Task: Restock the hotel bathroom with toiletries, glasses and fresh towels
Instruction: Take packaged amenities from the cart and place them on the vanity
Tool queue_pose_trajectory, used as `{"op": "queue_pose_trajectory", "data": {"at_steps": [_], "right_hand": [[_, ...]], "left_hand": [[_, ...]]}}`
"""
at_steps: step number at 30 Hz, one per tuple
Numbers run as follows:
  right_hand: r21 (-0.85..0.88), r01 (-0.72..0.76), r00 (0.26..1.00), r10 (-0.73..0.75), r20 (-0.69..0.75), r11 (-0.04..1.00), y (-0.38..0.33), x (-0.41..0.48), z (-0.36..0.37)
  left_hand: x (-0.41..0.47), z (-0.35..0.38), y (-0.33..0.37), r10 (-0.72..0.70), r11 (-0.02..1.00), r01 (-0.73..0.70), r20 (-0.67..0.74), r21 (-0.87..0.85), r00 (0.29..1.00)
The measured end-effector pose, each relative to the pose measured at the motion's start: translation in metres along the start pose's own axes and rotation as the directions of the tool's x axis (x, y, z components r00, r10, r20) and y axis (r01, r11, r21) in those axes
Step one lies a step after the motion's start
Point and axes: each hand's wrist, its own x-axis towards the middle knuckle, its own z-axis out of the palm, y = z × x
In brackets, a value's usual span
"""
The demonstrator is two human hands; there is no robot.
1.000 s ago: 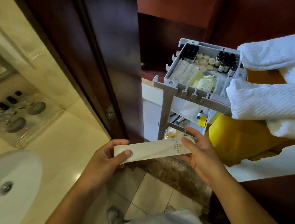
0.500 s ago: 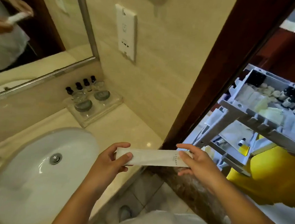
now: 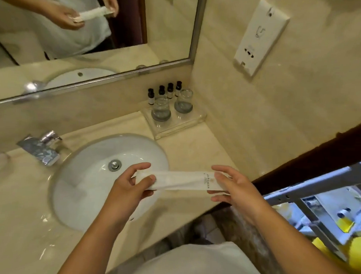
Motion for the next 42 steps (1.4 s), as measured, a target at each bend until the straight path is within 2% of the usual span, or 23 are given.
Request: {"op": "queue_pose_trajectory", "data": {"at_steps": [9,17,24,33,37,42], "right_hand": [[0.074,-0.114,0.993,0.115,-0.011,0.991,-0.015,0.084,0.038],[0.281,-0.403,0.914,0.364,0.181,0.871,-0.030,0.185,0.076],[0.361,-0.466,0.884,0.441,0.155,0.807,-0.032,0.263,0.093],[0.431,-0.454,0.888,0.437,0.144,0.780,-0.020,0.298,0.114],[0.391,-0.418,0.902,0.426,0.071,0.820,-0.022,0.293,0.117],[0.292,-0.457,0.883,0.469,0.034,0.840,-0.021,0.273,0.106]], "left_hand": [[0.018,-0.045,0.004,-0.001,0.996,-0.023,-0.267,-0.085,0.964],[0.050,-0.055,0.010,-0.081,0.988,0.012,-0.459,-0.151,0.885],[0.075,-0.051,0.012,-0.171,0.982,0.106,-0.490,-0.157,0.855],[0.094,-0.042,0.011,-0.202,0.979,0.164,-0.444,-0.122,0.873],[0.093,-0.039,0.013,-0.200,0.980,0.169,-0.439,-0.108,0.876],[0.085,-0.038,0.014,-0.199,0.980,0.167,-0.432,-0.111,0.880]]}}
